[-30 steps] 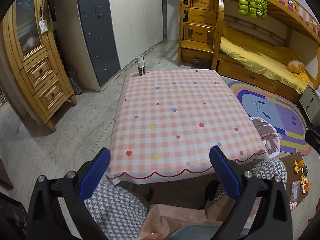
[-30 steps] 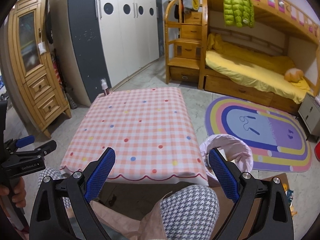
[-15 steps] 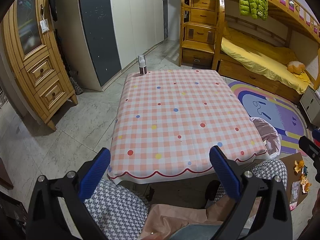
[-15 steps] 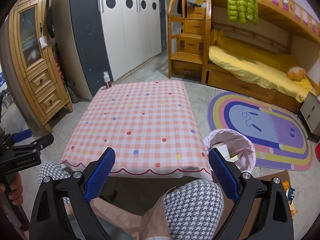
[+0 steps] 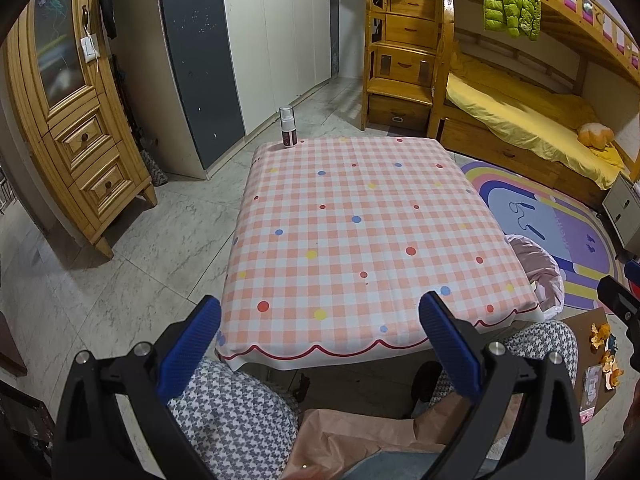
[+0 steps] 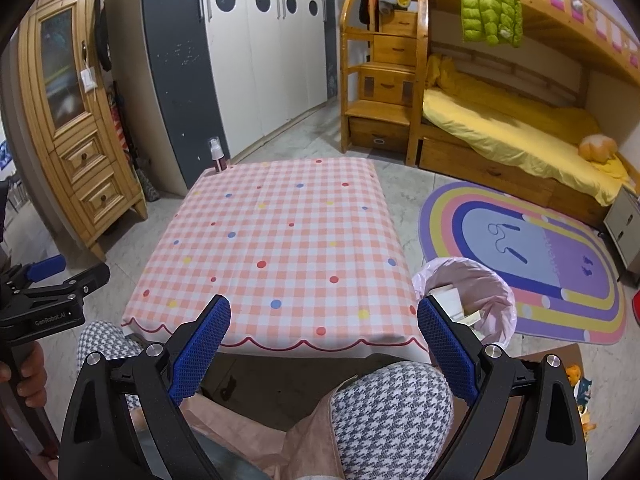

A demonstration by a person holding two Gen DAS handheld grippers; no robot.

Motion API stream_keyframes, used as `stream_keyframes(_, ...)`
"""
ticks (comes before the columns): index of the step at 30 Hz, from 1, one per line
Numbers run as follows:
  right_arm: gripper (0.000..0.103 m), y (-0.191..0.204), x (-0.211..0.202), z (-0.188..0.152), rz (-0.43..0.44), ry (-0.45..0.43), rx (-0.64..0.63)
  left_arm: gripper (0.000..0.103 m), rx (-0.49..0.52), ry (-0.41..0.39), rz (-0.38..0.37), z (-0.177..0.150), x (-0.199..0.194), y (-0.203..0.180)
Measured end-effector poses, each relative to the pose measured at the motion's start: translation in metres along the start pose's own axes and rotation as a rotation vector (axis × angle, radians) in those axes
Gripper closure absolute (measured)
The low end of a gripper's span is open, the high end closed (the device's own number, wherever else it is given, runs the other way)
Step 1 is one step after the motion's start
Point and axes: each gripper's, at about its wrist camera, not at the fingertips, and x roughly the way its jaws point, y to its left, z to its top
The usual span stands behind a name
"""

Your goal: Collect trash

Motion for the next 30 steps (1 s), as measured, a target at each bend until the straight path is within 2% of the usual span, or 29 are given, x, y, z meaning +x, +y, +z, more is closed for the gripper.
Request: stream_keyframes(30,0.01,0.0008,0.006,-0.0009,0.005,0.011,0.002,0.007,-0.002,0.011,0.003,-0.0025,0.0053,0.0012)
